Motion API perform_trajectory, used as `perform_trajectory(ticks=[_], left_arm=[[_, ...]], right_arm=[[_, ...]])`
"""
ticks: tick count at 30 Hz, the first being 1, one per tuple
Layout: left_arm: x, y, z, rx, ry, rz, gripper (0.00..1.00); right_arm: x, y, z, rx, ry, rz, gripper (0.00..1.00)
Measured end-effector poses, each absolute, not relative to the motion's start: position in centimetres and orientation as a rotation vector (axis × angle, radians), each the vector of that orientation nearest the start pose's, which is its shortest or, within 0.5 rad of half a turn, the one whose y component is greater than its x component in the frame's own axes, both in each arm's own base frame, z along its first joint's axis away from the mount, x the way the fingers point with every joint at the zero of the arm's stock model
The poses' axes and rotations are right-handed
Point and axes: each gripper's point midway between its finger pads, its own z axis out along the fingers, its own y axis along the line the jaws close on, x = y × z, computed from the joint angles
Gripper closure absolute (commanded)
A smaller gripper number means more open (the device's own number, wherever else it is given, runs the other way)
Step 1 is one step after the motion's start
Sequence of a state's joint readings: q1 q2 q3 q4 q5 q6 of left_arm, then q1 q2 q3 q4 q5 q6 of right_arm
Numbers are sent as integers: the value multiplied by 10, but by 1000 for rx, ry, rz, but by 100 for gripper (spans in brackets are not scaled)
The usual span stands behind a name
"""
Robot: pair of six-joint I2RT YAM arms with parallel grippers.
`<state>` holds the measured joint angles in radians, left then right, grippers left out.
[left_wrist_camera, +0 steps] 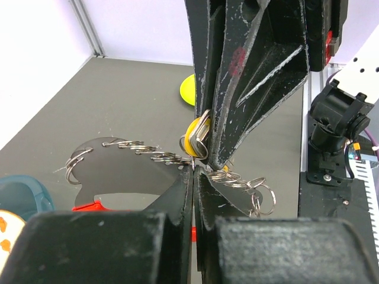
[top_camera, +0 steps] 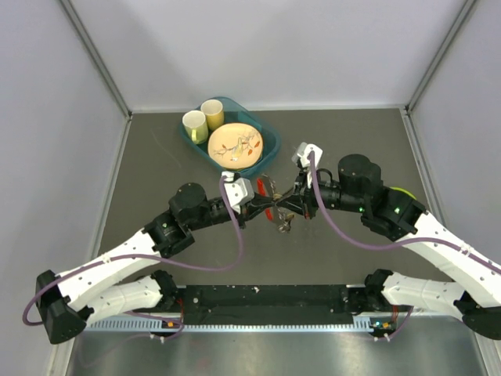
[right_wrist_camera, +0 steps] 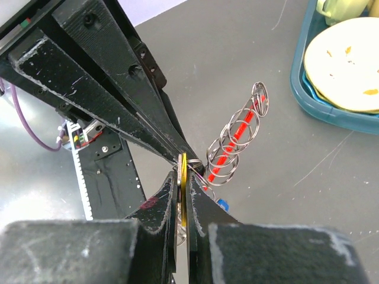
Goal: Remove the keys from the keyring
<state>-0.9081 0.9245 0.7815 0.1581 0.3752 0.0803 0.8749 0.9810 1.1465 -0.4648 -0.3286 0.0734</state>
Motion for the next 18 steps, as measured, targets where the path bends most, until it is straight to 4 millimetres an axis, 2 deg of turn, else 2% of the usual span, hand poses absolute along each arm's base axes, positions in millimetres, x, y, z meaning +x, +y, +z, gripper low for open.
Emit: perform_trajectory(ticks=[4, 11, 18], left_arm=[[167, -315, 308, 1046, 1260, -905, 100], [167, -313, 311, 1064, 1215, -847, 100], [164, -307, 316, 1071, 1176, -815, 100]], right_arm=[[161, 283, 319, -961, 1737, 939, 100], [163, 281, 323, -918, 1756, 948, 100], [174, 272, 318, -858, 1809, 914, 100]])
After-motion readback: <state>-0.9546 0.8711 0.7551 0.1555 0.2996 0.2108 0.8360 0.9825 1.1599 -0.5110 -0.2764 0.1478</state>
